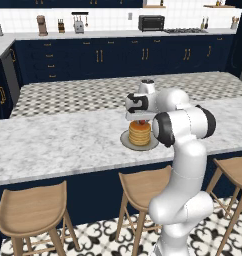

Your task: Take the strawberry from the fridge and place it on top of the pancake, located on the dining counter.

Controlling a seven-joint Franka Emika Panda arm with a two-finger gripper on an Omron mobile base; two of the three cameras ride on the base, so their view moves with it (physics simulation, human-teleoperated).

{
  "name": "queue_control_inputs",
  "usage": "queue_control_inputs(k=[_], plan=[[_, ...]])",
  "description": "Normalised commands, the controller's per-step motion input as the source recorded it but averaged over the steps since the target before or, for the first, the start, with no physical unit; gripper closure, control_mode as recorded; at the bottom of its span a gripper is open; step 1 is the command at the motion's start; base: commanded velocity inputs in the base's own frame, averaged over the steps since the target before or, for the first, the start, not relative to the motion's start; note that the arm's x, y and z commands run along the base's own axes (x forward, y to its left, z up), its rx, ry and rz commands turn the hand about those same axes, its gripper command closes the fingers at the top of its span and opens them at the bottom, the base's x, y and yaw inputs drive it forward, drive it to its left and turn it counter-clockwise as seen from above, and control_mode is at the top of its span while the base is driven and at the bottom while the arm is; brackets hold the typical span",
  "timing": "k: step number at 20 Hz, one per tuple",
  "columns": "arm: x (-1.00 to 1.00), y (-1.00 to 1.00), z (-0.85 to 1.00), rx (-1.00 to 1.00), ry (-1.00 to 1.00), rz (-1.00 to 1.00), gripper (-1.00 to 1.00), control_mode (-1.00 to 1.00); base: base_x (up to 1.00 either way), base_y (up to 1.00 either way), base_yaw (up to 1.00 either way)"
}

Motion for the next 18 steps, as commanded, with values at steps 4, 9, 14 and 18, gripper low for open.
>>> queue_control_inputs(k=[4,9,14,18], plan=[[0.0,0.0,-0.21,0.0,0.0,0.0,1.0,-1.0,0.0,0.0,0.0],[0.0,0.0,0.0,0.0,0.0,0.0,1.0,-1.0,0.0,0.0,0.0],[-0.02,0.0,0.0,0.0,0.0,0.0,-1.0,-1.0,0.0,0.0,0.0],[-0.01,0.0,0.0,0.0,0.0,0.0,-1.0,-1.0,0.0,0.0,0.0]])
